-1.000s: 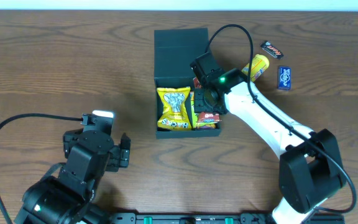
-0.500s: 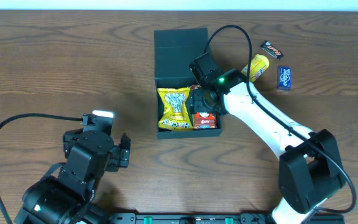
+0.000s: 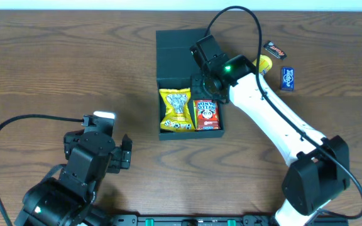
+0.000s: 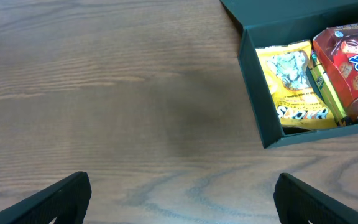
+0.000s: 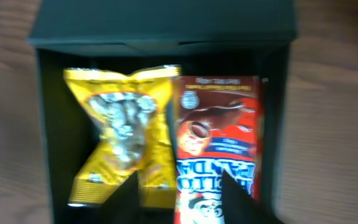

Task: Pack container
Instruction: 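Lower the HELLO PANDA box into the black box's right side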

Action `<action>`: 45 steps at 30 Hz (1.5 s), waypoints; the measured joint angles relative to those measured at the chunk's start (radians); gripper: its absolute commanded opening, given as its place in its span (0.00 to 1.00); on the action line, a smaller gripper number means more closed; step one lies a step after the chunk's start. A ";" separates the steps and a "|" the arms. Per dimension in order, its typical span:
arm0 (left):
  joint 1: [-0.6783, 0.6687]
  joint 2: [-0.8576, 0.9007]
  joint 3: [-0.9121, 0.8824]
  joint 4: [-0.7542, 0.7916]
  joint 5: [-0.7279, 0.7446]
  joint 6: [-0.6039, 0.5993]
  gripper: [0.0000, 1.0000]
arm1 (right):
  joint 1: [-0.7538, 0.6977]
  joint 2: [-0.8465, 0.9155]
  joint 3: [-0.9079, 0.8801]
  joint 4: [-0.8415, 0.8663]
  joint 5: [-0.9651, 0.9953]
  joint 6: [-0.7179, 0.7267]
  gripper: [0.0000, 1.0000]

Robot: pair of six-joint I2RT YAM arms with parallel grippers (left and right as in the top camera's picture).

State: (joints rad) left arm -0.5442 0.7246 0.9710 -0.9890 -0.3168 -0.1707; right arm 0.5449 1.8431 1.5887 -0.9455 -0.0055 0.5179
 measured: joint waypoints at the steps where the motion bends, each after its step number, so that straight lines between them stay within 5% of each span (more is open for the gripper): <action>1: 0.000 0.000 0.000 0.000 0.000 0.000 0.95 | 0.000 0.000 0.000 0.010 -0.010 0.001 0.06; 14: 0.000 0.000 0.000 0.000 0.000 0.000 0.95 | 0.046 0.101 -0.034 0.160 -0.056 0.005 0.01; 45: 0.000 0.000 0.000 0.000 0.000 0.000 0.95 | 0.048 0.171 0.002 0.073 0.010 0.005 0.01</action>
State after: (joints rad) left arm -0.5442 0.7246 0.9710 -0.9890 -0.3168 -0.1711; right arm 0.5934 2.0136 1.5906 -0.8726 0.0044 0.5224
